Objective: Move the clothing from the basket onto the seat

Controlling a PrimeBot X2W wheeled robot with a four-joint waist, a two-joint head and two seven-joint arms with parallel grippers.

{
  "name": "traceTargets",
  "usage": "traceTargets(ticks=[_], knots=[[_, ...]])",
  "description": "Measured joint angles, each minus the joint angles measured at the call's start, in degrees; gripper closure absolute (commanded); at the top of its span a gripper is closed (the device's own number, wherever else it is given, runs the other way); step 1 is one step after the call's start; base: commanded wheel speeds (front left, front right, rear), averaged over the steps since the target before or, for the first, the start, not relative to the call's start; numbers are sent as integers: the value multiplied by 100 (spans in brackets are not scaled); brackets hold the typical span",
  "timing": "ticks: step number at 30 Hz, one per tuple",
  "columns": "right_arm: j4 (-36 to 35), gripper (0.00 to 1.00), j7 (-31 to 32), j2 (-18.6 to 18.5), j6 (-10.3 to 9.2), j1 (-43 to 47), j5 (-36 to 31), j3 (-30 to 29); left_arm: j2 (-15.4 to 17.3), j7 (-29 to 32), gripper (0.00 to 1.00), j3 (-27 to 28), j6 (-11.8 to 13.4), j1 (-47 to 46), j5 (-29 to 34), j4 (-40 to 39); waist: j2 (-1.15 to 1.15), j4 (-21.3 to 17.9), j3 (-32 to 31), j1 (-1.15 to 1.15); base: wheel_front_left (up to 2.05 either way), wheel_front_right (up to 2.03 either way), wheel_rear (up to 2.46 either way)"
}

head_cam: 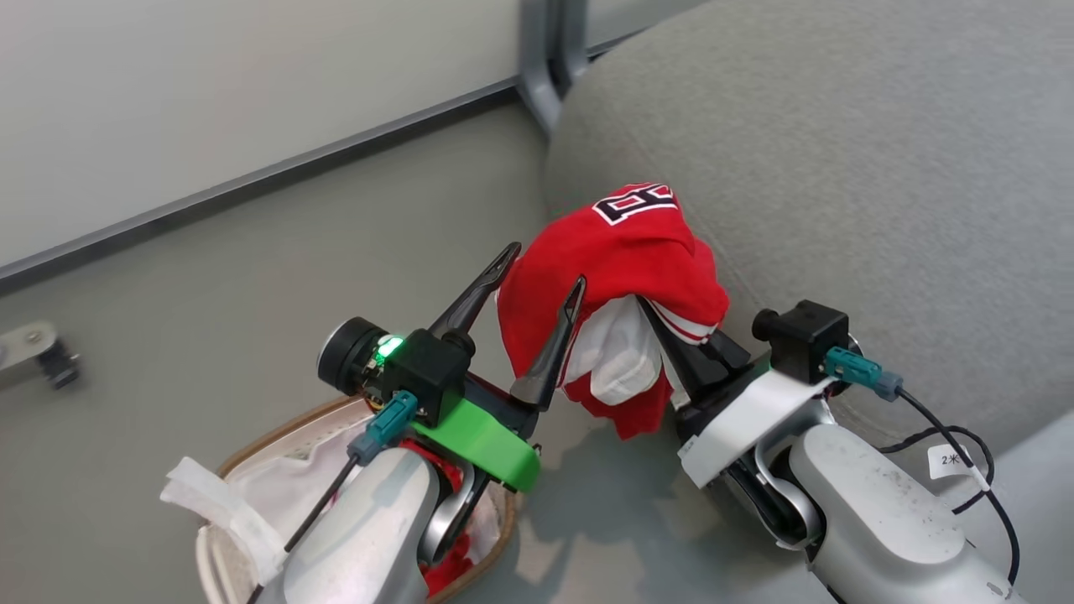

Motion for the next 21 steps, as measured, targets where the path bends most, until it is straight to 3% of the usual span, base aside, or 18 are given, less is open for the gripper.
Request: traceTargets(ticks=[9, 14, 21], knots=[[-141, 100, 0, -29, -1, 315, -224, -470, -35, -1, 0, -294, 0, -25, -73, 35, 0, -740, 144, 0, 0, 0, 0], [-82, 100, 0, -107, 0, 244, -572, -761, 1, -1, 0, -381, 0, -80, -137, 93, 0, -849, 333, 0, 0, 0, 0], [356, 100, 0, -347, 0, -808, -1327, -1265, 242, -1, 0, -322, 0, -70, -132, 137, 0, -873, 636, 0, 0, 0, 0]])
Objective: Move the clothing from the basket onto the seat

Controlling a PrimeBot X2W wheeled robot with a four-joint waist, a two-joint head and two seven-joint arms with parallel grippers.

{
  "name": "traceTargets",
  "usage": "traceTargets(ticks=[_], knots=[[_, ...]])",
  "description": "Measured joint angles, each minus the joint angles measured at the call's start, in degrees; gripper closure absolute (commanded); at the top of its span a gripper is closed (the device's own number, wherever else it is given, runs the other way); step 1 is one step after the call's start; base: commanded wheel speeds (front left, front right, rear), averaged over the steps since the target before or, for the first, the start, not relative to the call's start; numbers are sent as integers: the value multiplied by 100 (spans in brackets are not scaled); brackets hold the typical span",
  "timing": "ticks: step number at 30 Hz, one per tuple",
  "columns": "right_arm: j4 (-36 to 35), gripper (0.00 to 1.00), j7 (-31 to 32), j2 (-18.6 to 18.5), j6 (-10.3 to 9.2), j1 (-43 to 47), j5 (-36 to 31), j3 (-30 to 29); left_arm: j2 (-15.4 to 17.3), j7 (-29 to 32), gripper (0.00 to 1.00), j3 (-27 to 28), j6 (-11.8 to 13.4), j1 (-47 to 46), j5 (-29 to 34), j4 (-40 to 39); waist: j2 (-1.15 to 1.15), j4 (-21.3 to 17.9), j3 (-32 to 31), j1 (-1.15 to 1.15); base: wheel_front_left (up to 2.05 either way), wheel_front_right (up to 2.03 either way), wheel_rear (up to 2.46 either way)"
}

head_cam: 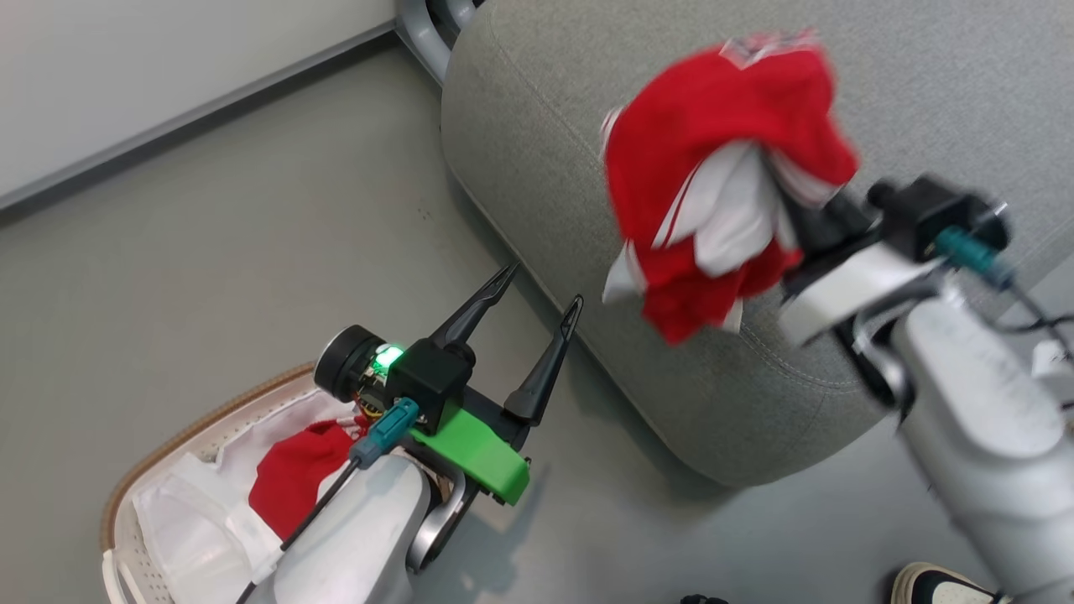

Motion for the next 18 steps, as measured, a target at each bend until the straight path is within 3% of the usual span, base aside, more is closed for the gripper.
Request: traceTargets(ticks=[12, 18], knots=[[1329, 100, 0, -848, 1, -2218, -759, -1112, 486, 0, 0, -156, 0, -235, 10, -55, 0, 362, 774, 0, 0, 0, 0], [2157, 100, -1, -1063, 1, -2917, -1006, -1817, 703, 1, 0, -175, 0, -447, -7, -98, 0, 653, 1242, 0, 0, 0, 0]])
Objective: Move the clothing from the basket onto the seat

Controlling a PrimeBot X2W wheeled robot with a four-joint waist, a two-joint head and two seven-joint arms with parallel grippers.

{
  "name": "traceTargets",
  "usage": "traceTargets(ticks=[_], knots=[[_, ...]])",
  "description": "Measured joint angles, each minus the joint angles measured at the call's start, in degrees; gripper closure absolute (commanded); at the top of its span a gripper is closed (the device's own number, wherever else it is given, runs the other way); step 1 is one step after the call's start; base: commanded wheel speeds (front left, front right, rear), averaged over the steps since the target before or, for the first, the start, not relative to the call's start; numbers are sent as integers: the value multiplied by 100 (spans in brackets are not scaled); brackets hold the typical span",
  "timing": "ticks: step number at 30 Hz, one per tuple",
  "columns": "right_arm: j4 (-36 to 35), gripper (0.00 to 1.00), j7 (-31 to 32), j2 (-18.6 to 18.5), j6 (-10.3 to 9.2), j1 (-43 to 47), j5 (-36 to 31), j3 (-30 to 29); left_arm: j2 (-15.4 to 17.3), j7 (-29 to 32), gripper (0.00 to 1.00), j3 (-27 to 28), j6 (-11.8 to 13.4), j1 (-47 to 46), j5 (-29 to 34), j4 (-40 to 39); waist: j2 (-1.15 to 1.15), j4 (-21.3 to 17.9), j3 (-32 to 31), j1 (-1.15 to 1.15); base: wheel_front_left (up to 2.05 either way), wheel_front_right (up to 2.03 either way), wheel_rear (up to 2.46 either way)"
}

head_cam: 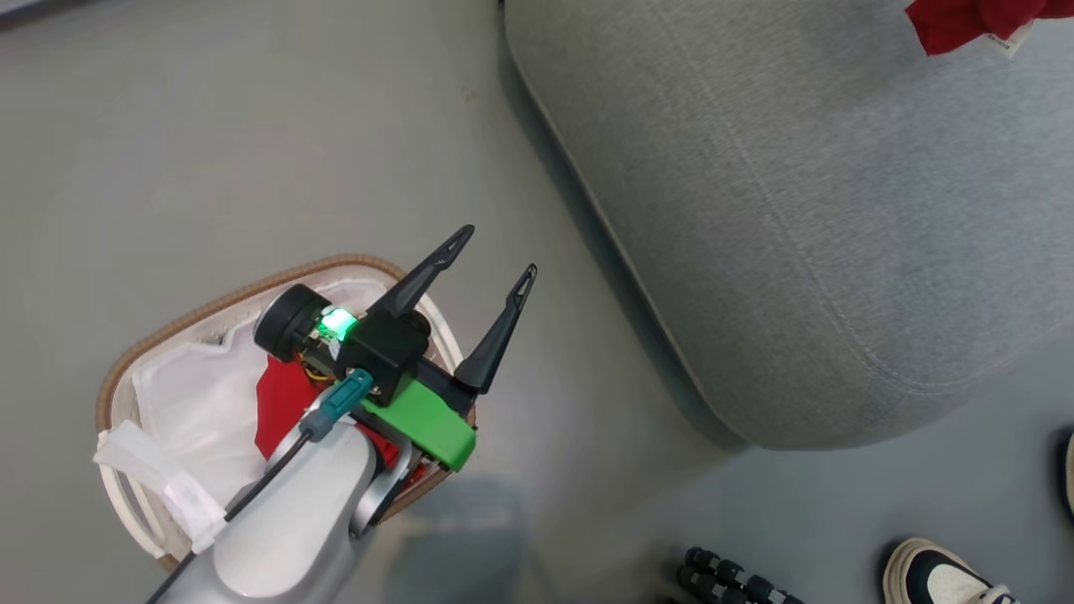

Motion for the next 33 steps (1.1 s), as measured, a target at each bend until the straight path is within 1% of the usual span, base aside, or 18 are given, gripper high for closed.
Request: traceTargets(ticks=[3, 5, 8, 9, 10, 11, 15, 18, 24, 33], knots=[[420, 100, 0, 34, 0, -77, -109, -355, 93, 0, 0, 21, 0, -68, -37, 0, 0, 148, 224, 0, 0, 0, 0], [660, 100, 1, 130, 0, -63, -207, -576, 132, 0, 0, 62, 0, -98, -42, 0, 0, 243, 355, 0, 0, 0, 0], [995, 100, -1, 278, 0, 83, -330, -1069, 208, 0, 0, 102, 0, -111, -48, 13, 0, 388, 539, 0, 0, 0, 0], [1101, 85, 0, 344, 0, 189, -346, -1284, 230, 0, 0, 115, 0, -112, -53, 21, 0, 442, 593, 0, 0, 0, 0], [1171, 59, 0, 428, 0, 304, -345, -1510, 236, 0, 0, 144, 0, -111, -57, 30, 0, 493, 640, 0, 0, 0, 0], [1192, 0, 0, 498, 0, 406, -349, -1659, 242, 0, 0, 179, 0, -111, -64, 52, 0, 533, 675, 1, 0, 0, 0], [1048, 0, 0, 775, 0, 878, -513, -2132, 257, 0, 0, 428, 0, -110, -77, 178, 0, 690, 775, 1, 0, 0, 0], [868, 0, 0, 1027, 0, 1261, -549, -2324, 265, 0, 0, 604, 0, -107, -46, 281, 0, 740, 748, 1, 0, 0, 0], [412, 0, -1, 1291, 0, 1950, -550, -2258, 210, 0, 0, 877, 0, 29, -2, 445, 0, 736, 510, 1, 0, 0, 0], [-105, 0, 0, 1465, 0, 3022, -372, -2224, -90, 0, 0, 1311, 0, 469, 27, 684, 0, 796, 11, 0, 0, 0, 0]])
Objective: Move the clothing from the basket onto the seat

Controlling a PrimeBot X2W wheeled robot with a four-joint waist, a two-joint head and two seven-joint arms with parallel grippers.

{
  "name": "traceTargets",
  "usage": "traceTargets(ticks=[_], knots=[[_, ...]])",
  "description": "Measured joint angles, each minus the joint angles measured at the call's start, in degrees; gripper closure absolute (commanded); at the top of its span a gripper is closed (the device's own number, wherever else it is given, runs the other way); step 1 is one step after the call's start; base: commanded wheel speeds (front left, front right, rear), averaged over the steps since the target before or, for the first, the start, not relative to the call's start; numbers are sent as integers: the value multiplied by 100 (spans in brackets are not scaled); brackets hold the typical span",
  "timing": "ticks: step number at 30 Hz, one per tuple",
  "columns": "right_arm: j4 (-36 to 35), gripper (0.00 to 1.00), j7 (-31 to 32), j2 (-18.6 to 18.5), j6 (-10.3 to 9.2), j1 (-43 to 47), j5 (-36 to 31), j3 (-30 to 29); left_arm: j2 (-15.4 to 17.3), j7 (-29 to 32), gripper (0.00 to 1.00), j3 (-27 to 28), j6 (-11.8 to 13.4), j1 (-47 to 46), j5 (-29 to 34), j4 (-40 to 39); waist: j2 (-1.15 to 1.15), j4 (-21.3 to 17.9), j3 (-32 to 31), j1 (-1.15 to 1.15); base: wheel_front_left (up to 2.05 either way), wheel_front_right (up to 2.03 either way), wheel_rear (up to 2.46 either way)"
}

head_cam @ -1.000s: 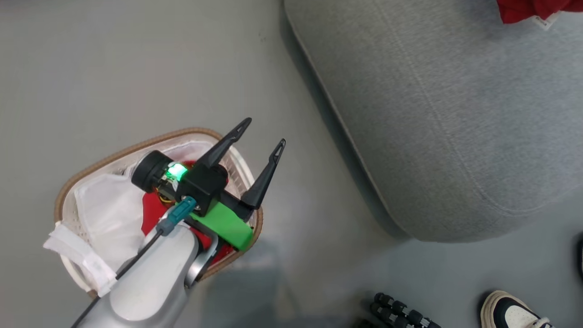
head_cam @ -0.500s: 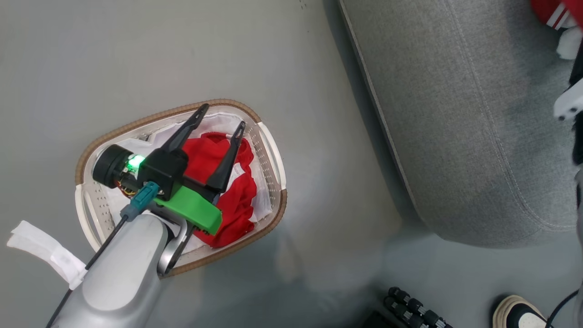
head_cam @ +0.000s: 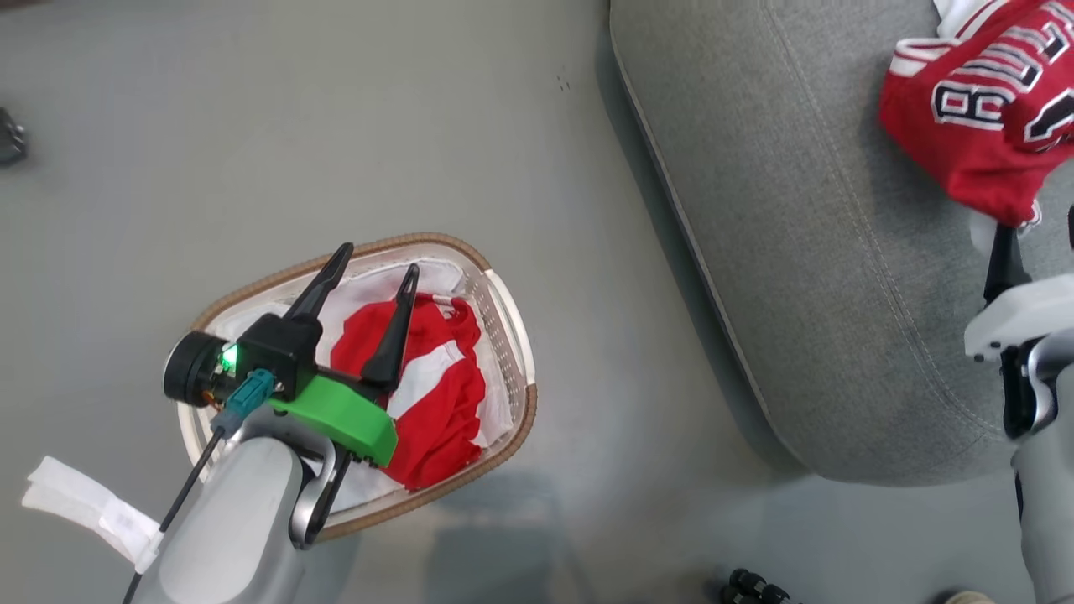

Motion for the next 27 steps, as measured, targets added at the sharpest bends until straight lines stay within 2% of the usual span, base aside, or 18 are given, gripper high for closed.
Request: traceTargets(ticks=[8, 14, 20, 27], knots=[[-405, 0, 0, 125, 0, 756, -27, -360, -209, 0, 0, 424, 0, 437, 97, 141, 0, 147, -473, -1, 0, 0, 0], [-1001, 0, 0, 407, 0, 1191, -122, -447, -374, 0, 0, 832, 0, 737, 241, 126, 0, 248, -831, -1, 0, 0, 0], [-1493, 0, 0, 661, -1, 1551, -112, -138, -581, 0, 0, 1276, 0, 959, 474, 46, 0, 375, -1148, -1, 0, 0, 0], [-1866, 0, 0, 836, 0, 1634, -59, 508, -765, 0, 0, 1831, 0, 1169, 669, -45, 0, 653, -1408, -1, 0, 0, 0]])
